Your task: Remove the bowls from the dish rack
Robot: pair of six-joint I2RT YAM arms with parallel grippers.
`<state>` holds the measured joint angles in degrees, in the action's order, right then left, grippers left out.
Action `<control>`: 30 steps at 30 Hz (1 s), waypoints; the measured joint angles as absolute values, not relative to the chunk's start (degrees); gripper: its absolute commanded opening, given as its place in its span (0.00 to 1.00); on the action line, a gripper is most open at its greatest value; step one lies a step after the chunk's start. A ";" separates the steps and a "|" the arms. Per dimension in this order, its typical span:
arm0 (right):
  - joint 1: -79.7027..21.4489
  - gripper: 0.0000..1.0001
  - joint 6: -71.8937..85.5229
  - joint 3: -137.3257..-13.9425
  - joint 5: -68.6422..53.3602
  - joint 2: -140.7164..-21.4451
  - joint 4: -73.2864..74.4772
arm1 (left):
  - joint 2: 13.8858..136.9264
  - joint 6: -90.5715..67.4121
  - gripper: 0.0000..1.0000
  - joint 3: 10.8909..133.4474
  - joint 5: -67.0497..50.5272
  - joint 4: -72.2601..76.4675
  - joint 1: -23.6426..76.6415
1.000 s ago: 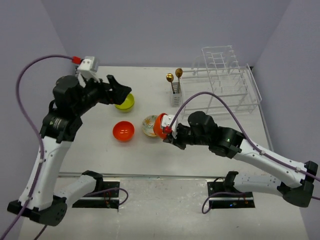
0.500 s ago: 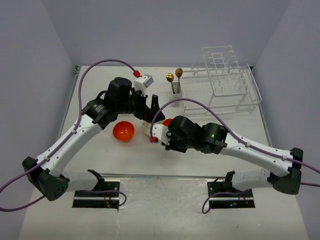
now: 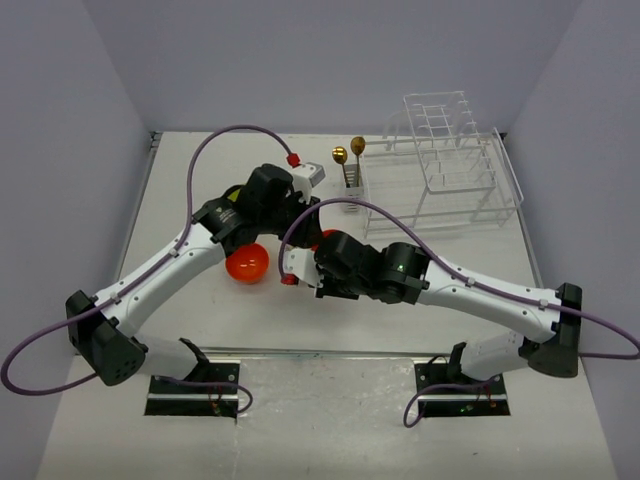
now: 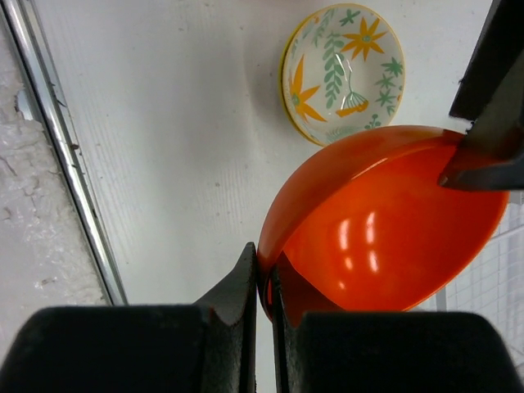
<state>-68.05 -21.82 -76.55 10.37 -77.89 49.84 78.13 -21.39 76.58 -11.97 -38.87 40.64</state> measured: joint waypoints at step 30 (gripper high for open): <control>-70.13 0.99 -20.25 -58.13 24.97 -63.64 26.74 | 62.39 -29.08 0.00 53.98 7.60 -34.13 32.18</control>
<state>-70.13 -20.25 -58.13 24.97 -63.64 26.74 62.39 -29.08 53.98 7.60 -34.13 32.18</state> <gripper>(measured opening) 0.987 0.027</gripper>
